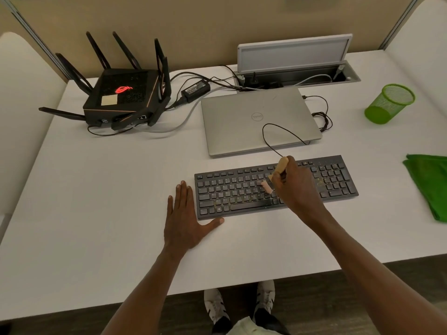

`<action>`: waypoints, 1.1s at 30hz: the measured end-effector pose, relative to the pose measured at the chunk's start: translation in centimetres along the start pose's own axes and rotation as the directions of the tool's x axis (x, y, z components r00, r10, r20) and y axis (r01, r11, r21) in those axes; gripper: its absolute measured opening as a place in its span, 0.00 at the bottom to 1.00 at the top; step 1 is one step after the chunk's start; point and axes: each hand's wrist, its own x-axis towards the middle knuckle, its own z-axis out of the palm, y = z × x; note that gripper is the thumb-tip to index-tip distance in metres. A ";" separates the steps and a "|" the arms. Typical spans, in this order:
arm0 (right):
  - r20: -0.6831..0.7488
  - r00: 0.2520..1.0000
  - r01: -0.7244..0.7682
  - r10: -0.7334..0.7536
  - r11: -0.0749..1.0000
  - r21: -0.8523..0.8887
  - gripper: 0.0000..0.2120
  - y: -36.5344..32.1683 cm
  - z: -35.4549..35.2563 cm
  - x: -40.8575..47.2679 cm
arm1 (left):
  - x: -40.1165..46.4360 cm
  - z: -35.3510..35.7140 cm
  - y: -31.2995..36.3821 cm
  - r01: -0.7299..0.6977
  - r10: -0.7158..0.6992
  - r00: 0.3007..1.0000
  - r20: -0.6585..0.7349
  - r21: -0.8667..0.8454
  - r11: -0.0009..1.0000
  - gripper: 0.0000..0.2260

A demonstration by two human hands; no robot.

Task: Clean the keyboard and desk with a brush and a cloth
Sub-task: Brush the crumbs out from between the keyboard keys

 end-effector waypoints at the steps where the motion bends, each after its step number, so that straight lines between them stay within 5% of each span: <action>1: -0.001 1.000 0.011 -0.011 1.000 0.000 0.04 -0.1 -0.2 0.1 | 0.0 0.0 0.0 -0.001 0.001 1.000 0.000 -0.003 1.000 0.60; 12: 0.148 0.952 0.278 -0.270 0.960 -0.041 0.04 2.6 -1.3 1.0 | 0.1 -0.1 0.0 0.007 -0.008 1.000 0.016 0.013 1.000 0.60; 33: 0.179 0.923 0.343 -0.341 0.939 0.021 0.08 2.4 -1.8 1.4 | -0.1 -0.3 0.1 0.007 -0.007 1.000 0.014 0.007 1.000 0.61</action>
